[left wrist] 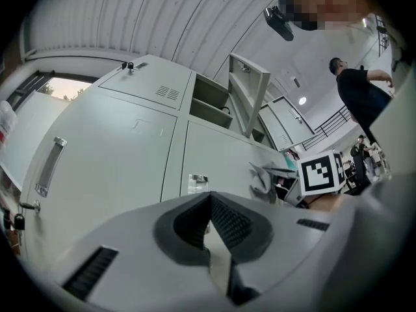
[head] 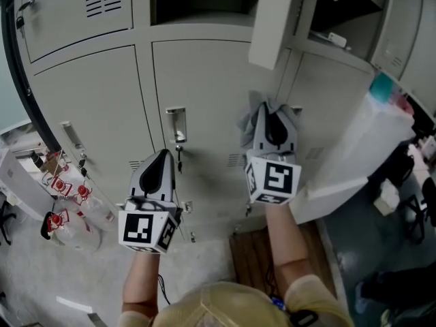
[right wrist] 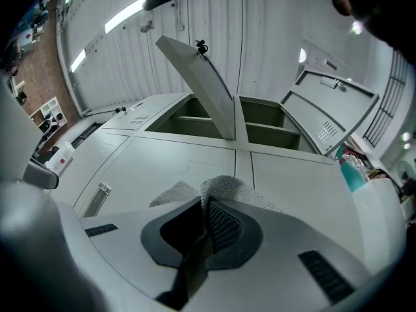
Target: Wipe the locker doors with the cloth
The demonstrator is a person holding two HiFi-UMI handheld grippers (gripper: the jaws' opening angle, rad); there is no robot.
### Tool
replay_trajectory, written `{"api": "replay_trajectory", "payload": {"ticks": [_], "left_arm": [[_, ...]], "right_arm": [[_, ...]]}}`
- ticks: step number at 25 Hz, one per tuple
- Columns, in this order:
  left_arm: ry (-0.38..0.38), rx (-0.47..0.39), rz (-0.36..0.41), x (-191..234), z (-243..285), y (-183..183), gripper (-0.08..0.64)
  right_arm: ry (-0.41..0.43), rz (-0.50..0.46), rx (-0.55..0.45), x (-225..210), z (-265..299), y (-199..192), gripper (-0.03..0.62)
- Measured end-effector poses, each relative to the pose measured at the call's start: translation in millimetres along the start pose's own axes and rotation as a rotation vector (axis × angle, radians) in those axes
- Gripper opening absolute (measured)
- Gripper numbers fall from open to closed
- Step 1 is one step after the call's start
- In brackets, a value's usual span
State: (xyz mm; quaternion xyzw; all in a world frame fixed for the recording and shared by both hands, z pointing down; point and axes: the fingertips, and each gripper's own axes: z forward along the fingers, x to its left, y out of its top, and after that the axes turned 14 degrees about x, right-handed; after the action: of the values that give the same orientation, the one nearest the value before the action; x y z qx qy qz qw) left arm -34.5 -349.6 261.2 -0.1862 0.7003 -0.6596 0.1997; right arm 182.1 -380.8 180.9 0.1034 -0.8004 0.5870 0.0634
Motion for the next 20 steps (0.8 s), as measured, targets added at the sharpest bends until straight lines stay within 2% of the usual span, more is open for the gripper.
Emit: {"api": "replay_trajectory", "payload": {"ticks": [5, 9, 16, 20], "left_arm": [[-0.008, -0.008, -0.012, -4.9, -0.7, 0.1, 0.002], [0.001, -0.004, -0.008, -4.7, -3.9, -2.0, 0.002], [0.063, 0.006, -0.006, 14.3, -20.7, -5.9, 0.002], [0.111, 0.01, -0.011, 28.8, -34.3, -8.1, 0.002]], "right_arm": [[-0.011, -0.005, 0.018, -11.5, -5.4, -3.8, 0.005], [0.01, 0.004, 0.005, -6.3, -16.2, 3.4, 0.005], [0.093, 0.038, -0.014, 26.4, -29.9, 11.6, 0.005], [0.172, 0.079, -0.005, 56.7, -33.0, 14.8, 0.005]]}}
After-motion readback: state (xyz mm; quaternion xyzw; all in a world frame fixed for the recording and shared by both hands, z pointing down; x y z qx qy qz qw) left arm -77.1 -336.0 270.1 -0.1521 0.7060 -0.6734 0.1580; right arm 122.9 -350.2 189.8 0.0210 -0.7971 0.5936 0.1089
